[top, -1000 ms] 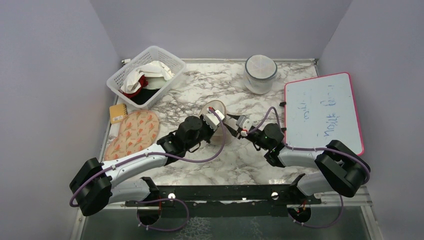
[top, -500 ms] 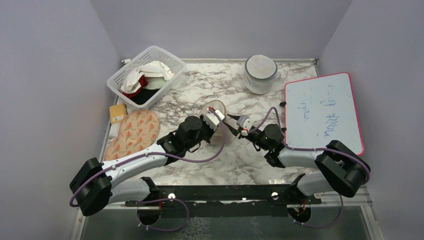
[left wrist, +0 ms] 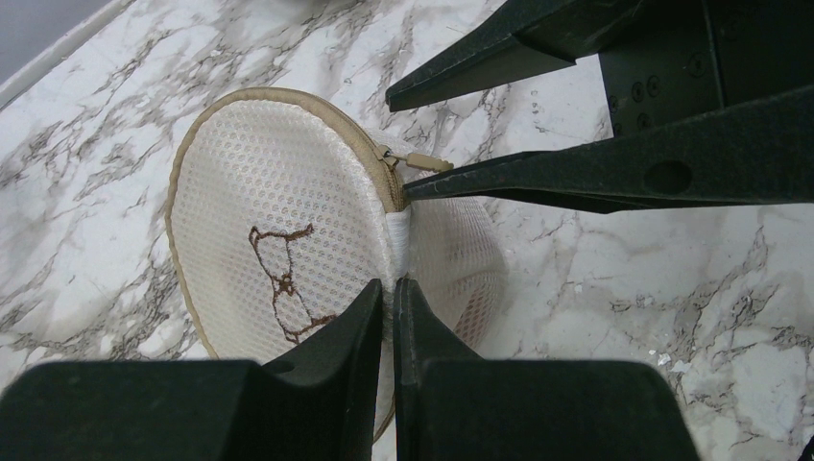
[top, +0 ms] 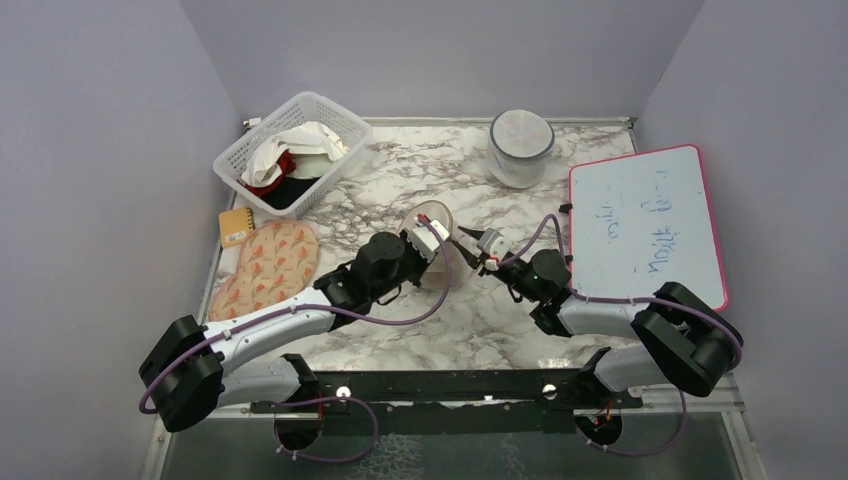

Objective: Unzip the laundry bag and remove the bra

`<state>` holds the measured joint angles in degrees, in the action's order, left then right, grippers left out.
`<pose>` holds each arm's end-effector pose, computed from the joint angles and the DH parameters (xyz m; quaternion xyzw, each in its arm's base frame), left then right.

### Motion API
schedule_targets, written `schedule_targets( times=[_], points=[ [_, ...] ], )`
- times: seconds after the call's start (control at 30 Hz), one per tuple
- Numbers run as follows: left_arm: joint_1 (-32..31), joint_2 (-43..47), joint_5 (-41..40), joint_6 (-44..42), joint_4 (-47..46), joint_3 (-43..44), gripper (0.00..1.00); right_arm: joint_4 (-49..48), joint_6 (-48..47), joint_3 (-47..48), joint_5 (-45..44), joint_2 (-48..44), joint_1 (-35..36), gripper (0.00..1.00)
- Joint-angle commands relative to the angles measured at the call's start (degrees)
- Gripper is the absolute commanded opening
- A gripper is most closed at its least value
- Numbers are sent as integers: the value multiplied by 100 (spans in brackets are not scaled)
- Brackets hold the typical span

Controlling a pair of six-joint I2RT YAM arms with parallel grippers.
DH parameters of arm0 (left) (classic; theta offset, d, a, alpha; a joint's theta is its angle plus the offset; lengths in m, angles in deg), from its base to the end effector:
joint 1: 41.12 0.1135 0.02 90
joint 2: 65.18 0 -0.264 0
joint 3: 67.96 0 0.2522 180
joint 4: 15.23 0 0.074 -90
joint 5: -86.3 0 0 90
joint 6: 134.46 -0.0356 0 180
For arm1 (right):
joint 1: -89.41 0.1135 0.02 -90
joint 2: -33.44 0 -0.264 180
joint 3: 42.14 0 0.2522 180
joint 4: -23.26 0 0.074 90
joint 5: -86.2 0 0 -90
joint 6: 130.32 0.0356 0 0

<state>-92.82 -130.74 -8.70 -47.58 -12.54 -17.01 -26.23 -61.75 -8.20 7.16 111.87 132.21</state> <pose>0.1632 -0.2016 0.2577 0.3475 0.7262 -0.2116 0.5542 0.1829 0.1786 0.2049 -0.4172 0.5322 0.1995 0.7092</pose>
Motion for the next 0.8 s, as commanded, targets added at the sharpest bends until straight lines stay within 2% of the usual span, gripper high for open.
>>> schedule_targets(
  times=[0.0,0.3,0.53,0.77],
  points=[
    [10,26,202,79,-77,-67,0,-245,-45,12,-155,-13,26,31],
    [10,45,222,74,-84,-71,0,-202,-41,76,-85,114,26,30],
    [11,43,217,76,-82,-72,0,-136,-50,138,-101,201,26,23],
    [6,43,230,42,-85,-71,0,-61,38,156,-319,163,25,3]
  ],
)
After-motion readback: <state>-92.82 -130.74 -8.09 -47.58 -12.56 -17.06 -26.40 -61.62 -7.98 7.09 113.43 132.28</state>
